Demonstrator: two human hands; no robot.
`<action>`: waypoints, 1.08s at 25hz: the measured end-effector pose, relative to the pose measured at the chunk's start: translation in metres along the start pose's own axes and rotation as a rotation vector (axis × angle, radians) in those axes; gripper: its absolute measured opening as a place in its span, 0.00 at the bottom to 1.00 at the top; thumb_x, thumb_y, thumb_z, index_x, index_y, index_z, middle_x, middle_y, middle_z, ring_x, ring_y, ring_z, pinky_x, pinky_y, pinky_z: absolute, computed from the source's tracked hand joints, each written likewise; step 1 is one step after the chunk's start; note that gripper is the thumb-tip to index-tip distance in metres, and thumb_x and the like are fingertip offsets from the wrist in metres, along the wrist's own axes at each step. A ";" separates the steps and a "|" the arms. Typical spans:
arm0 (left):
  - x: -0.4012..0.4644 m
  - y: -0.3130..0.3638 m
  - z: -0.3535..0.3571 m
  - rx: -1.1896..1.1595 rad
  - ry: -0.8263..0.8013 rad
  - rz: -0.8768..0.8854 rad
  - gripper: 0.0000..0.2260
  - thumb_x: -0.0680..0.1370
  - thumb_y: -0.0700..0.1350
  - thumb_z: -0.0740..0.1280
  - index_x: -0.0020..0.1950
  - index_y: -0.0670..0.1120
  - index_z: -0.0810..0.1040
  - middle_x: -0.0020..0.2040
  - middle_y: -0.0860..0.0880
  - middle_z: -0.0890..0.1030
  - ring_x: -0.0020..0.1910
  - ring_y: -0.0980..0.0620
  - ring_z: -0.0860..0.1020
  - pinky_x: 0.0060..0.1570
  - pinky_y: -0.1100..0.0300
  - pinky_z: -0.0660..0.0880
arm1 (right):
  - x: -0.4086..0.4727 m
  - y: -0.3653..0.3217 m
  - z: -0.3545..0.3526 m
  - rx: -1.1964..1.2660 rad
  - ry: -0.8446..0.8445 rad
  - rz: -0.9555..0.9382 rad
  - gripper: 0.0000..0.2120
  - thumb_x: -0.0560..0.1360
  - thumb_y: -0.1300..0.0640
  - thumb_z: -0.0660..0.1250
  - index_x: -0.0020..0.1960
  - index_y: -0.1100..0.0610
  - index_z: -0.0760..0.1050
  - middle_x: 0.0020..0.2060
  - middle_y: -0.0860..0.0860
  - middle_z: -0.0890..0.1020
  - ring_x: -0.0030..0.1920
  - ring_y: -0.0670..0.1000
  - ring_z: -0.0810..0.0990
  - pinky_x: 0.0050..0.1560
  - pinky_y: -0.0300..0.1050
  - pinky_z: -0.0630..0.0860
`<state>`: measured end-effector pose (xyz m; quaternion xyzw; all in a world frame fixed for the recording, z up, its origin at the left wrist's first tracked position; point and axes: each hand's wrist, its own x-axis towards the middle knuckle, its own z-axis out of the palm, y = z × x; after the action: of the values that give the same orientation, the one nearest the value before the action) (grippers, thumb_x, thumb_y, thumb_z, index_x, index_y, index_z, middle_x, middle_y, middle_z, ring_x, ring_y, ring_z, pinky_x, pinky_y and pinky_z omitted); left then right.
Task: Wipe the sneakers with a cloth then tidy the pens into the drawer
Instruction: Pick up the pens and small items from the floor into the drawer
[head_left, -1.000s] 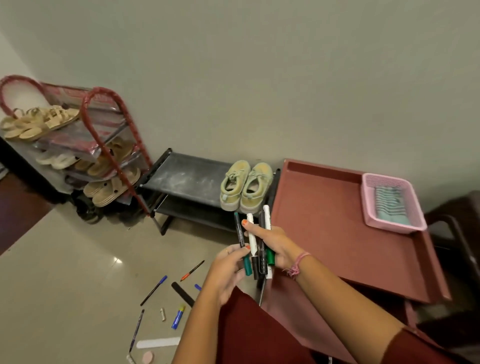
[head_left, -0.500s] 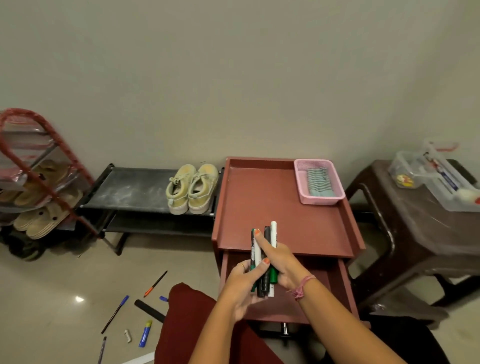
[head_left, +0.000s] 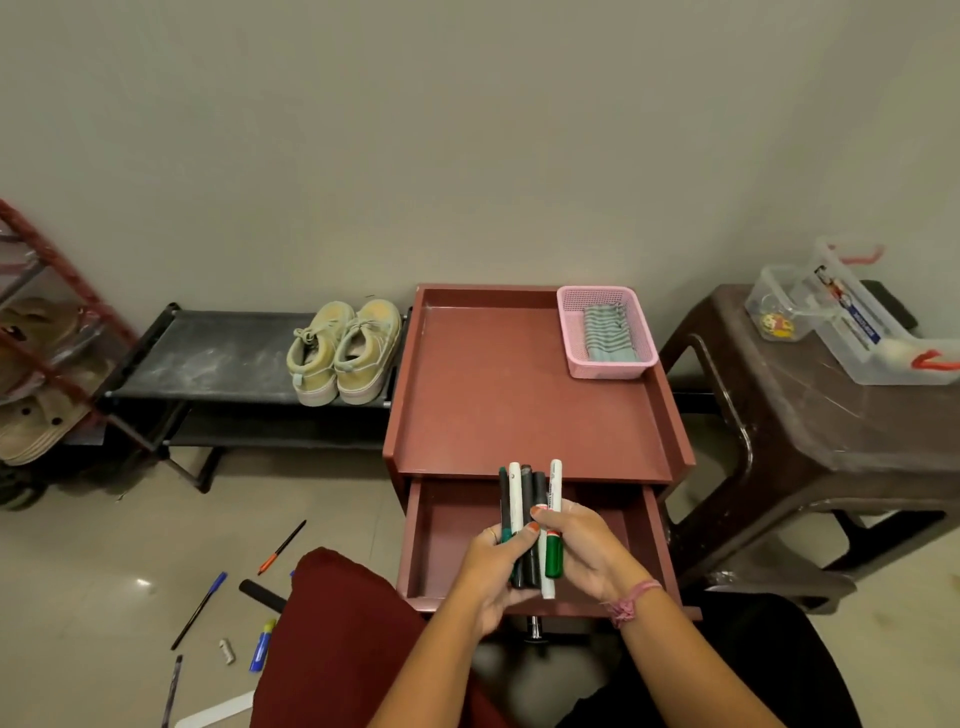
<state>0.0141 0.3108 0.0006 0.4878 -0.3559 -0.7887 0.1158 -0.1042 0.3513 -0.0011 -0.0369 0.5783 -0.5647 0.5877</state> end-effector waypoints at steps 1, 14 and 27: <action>0.004 -0.005 0.000 0.010 0.000 -0.015 0.07 0.77 0.43 0.70 0.52 0.43 0.77 0.46 0.44 0.84 0.46 0.46 0.83 0.44 0.49 0.81 | 0.004 0.006 -0.005 0.000 0.005 0.007 0.11 0.78 0.68 0.60 0.59 0.70 0.73 0.54 0.70 0.78 0.49 0.62 0.80 0.56 0.57 0.77; 0.051 -0.045 -0.012 0.082 0.018 -0.074 0.08 0.79 0.42 0.68 0.56 0.41 0.76 0.48 0.42 0.81 0.46 0.46 0.82 0.43 0.49 0.81 | 0.039 0.048 -0.041 0.164 0.090 0.116 0.11 0.78 0.63 0.61 0.60 0.64 0.74 0.52 0.62 0.82 0.50 0.56 0.82 0.56 0.51 0.78; 0.083 -0.068 -0.039 -0.077 0.177 -0.084 0.05 0.80 0.43 0.65 0.52 0.43 0.77 0.44 0.43 0.82 0.43 0.48 0.80 0.44 0.53 0.79 | 0.058 0.089 -0.088 0.119 0.324 0.284 0.07 0.81 0.55 0.59 0.57 0.55 0.68 0.27 0.49 0.71 0.27 0.45 0.68 0.28 0.39 0.71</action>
<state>0.0173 0.2980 -0.1131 0.5650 -0.2930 -0.7599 0.1323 -0.1302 0.3963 -0.1289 0.1712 0.6301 -0.5079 0.5618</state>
